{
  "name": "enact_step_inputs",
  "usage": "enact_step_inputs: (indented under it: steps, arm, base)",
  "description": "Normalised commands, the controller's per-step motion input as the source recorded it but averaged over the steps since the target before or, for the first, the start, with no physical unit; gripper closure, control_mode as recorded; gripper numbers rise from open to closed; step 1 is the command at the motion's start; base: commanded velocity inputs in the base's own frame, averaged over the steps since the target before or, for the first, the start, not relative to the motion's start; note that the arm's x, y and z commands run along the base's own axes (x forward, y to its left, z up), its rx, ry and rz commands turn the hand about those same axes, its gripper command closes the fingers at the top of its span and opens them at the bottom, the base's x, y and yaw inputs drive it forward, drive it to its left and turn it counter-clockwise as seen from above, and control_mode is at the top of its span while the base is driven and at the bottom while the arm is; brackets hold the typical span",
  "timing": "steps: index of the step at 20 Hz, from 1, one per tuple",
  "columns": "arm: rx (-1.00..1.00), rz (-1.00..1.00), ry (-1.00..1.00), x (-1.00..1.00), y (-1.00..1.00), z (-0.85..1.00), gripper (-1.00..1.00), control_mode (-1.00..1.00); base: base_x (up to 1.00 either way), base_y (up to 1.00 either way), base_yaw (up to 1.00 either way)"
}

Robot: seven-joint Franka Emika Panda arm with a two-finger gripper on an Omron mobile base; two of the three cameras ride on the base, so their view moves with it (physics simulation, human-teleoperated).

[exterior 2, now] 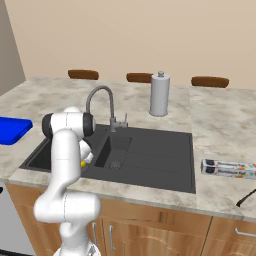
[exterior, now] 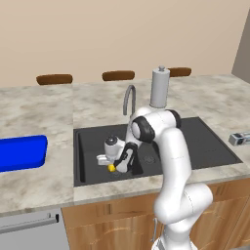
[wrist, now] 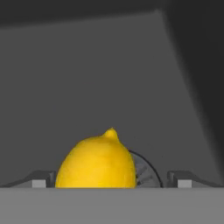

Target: Pick up all produce items and place them in the sink. Turn on the sink faucet to wash them. Then turn the sink off and put them in the tray.

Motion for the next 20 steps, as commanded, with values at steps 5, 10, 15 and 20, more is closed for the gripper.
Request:
enact_step_inputs:
  steps: [5,10,15,20]
  arm:
    - [0.0,0.0,0.0,0.05,0.04,-0.16,-1.0,-1.0]
    - [0.0,0.0,0.0,-0.01,0.0,-0.15,-1.0,-1.0]
    - [0.0,0.0,0.01,-0.01,0.03,-0.17,1.0,-1.0]
    - [0.0,0.0,0.04,0.0,0.03,-0.06,1.0,-1.0]
  base:
    - [0.0,0.0,0.0]
    - [0.0,0.0,0.0]
    - [0.0,0.0,0.0]
    - [0.0,0.0,0.0]
